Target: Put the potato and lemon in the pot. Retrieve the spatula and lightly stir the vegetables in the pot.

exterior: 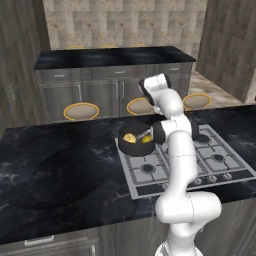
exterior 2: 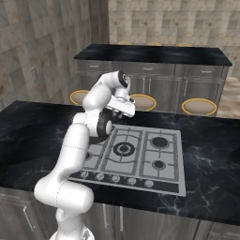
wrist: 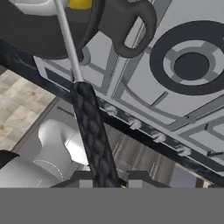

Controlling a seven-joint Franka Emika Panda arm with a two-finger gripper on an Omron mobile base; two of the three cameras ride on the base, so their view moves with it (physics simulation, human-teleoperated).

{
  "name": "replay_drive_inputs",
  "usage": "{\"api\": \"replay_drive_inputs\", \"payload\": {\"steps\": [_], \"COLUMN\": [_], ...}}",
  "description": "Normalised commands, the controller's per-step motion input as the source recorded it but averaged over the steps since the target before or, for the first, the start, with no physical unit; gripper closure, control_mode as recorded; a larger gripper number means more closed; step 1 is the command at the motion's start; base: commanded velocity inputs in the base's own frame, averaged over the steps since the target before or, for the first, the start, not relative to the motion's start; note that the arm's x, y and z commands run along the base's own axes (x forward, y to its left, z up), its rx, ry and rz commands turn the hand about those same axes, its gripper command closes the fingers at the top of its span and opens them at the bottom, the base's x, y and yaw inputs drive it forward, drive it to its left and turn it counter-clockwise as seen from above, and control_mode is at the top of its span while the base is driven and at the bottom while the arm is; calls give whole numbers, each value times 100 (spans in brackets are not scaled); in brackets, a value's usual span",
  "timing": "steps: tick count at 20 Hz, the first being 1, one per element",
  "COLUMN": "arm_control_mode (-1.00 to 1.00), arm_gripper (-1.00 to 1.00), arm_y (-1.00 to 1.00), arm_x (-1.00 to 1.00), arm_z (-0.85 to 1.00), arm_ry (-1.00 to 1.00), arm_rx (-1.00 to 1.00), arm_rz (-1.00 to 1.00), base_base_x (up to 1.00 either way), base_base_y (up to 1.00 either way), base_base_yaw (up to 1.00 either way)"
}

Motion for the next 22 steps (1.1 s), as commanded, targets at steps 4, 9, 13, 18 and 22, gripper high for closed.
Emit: {"api": "replay_drive_inputs", "payload": {"steps": [4,9,13,18,22], "arm_control_mode": [-100,-100,-100,-100,-100], "arm_gripper": [100,100,100,100,100], "arm_y": [0,7,12,5,0], "arm_x": [0,0,1,16,31], "arm_z": [-5,0,1,0,16], "arm_ry": [15,15,12,9,1], "arm_rx": [0,0,0,0,-3], "arm_rz": [-4,0,0,0,-2], "base_base_x": [0,0,0,0,0], "base_base_y": [0,0,0,0,0], "base_base_yaw": [0,0,0,0,0]}}
